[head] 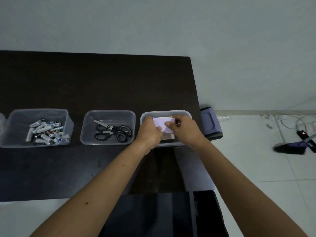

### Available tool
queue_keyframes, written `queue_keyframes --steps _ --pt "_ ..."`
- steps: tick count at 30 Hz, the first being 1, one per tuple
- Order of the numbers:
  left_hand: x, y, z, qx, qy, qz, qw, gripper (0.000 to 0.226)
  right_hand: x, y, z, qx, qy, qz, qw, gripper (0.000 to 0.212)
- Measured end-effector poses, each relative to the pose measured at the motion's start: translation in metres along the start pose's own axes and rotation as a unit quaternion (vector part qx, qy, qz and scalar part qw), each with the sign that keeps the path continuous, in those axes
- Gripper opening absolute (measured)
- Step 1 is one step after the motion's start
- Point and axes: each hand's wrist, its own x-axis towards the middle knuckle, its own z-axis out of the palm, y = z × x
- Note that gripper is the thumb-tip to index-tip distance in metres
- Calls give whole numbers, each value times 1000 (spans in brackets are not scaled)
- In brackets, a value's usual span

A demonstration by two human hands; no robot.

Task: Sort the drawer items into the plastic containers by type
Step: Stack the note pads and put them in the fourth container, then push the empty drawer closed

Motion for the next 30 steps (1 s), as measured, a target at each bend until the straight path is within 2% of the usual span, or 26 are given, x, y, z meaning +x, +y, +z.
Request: queue_keyframes --steps 5,9,14,20,25,30 --pt "-3 3 3 -14 34 -2 999 38 -5 -5 7 33 54 10 998 26" --pt "-8 -1 3 -39 47 16 998 38 -16 -2 7 28 107 -37 993 34" --pt "-12 -12 -1 -67 60 87 992 40 -28 6 -2 -5 125 -106 986 49" --pt "-54 -28 -26 -155 45 161 974 67 -74 21 -8 12 144 -187 972 47" --pt "-113 -100 -44 -184 58 175 966 64 -141 49 10 0 116 -223 968 43" --pt "-179 -198 -32 -136 18 145 980 55 -212 89 53 -9 60 -223 973 43"
